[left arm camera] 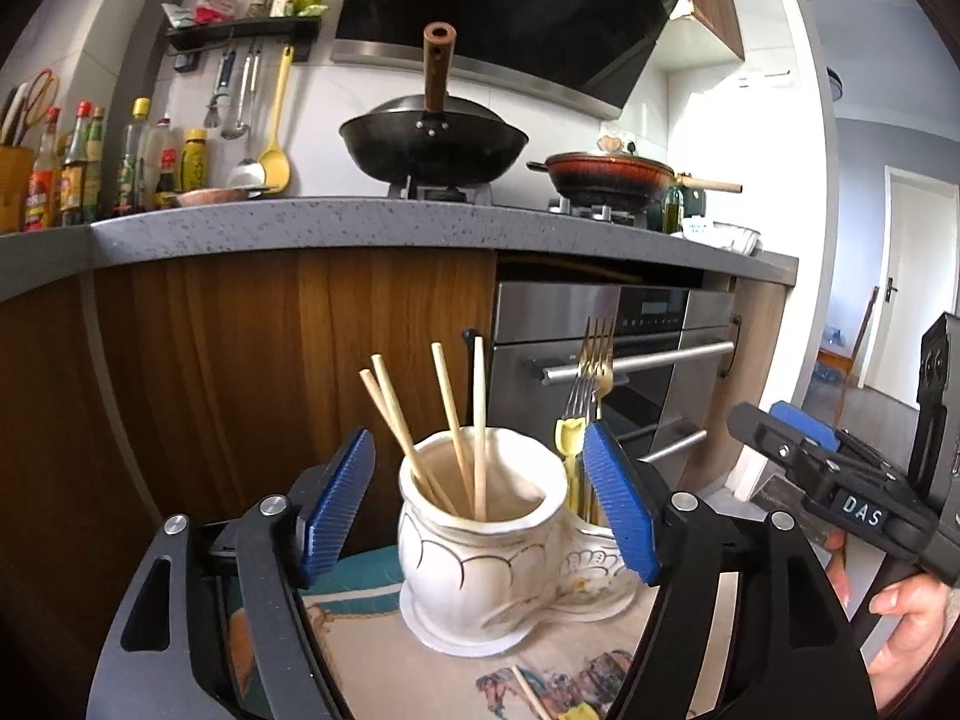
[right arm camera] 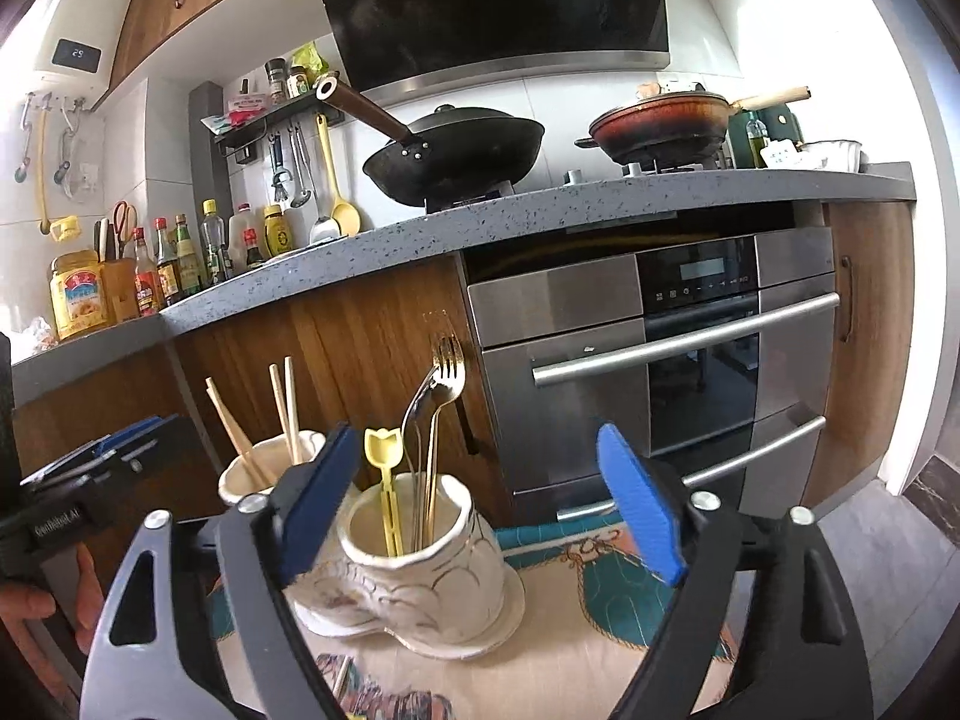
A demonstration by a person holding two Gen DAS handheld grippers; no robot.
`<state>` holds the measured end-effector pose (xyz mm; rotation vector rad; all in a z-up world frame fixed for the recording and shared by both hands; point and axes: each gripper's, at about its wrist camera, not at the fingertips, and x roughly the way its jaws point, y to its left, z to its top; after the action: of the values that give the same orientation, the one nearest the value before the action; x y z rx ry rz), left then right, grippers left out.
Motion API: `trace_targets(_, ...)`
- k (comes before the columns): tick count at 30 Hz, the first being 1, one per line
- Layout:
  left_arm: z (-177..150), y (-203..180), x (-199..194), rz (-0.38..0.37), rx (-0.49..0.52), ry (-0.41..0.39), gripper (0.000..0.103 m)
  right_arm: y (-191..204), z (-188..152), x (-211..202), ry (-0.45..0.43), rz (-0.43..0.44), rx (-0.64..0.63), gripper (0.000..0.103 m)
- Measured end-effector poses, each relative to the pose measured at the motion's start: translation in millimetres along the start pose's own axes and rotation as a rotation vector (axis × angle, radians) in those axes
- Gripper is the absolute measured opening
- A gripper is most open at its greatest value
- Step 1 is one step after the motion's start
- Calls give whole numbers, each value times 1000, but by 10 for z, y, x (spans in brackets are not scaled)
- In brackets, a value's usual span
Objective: Organize utensils
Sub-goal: 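Move both open tools back down to the remaining utensils on the cloth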
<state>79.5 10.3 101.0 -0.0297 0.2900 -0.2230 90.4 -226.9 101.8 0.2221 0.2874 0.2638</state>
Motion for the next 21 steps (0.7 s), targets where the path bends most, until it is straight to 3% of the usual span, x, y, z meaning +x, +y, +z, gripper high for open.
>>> trace_targets(7, -2, 54, -344, 18, -21, 9, 83, 19, -28, -264, 41, 25, 11, 97)
trace_targets(21, -303, 188, -659, 70, -5, 159, 90, 114, -364, -479, 219, 19, -43, 98)
